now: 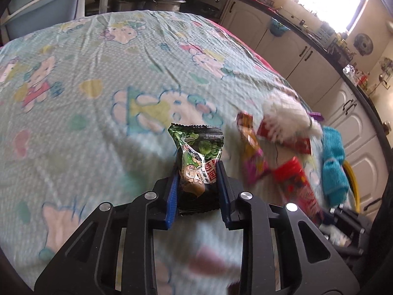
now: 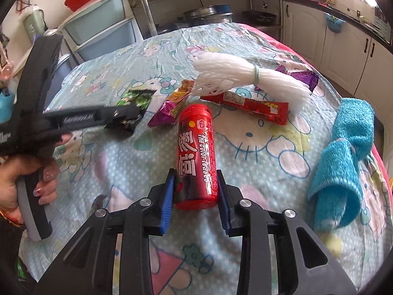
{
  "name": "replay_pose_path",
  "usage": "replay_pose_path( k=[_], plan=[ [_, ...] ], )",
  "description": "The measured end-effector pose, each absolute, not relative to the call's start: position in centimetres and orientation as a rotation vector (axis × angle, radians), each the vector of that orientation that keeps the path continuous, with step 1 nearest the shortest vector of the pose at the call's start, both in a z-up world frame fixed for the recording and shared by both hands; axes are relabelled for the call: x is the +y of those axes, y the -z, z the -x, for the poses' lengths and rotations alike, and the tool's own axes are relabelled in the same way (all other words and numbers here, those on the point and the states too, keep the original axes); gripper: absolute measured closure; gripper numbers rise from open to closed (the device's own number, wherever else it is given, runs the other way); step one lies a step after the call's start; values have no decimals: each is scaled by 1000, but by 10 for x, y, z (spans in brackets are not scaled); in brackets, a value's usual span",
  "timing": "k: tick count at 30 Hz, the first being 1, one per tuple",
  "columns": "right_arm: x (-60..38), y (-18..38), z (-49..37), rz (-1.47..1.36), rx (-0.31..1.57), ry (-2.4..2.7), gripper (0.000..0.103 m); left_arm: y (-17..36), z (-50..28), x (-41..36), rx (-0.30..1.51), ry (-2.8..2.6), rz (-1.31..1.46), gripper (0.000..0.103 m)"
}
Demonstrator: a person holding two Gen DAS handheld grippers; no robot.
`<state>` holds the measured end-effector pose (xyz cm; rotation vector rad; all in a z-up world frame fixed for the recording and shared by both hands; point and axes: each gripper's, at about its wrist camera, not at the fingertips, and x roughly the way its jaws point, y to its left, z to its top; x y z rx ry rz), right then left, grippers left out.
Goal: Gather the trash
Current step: 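Lift the red tube and green bag and carry them over the bin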
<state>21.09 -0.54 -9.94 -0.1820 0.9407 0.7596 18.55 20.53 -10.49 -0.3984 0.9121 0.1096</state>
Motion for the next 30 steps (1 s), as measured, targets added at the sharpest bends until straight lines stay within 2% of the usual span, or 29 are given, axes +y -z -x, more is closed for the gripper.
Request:
replay_pose_path(
  k=[16,30],
  plan=[
    [-25,83,-173,171,904,-793,73,78,-120,180,882,-87,295,84],
    [-75,52,-164,105,837,-760,73,36,-109,113,813,37,186,86]
  ],
)
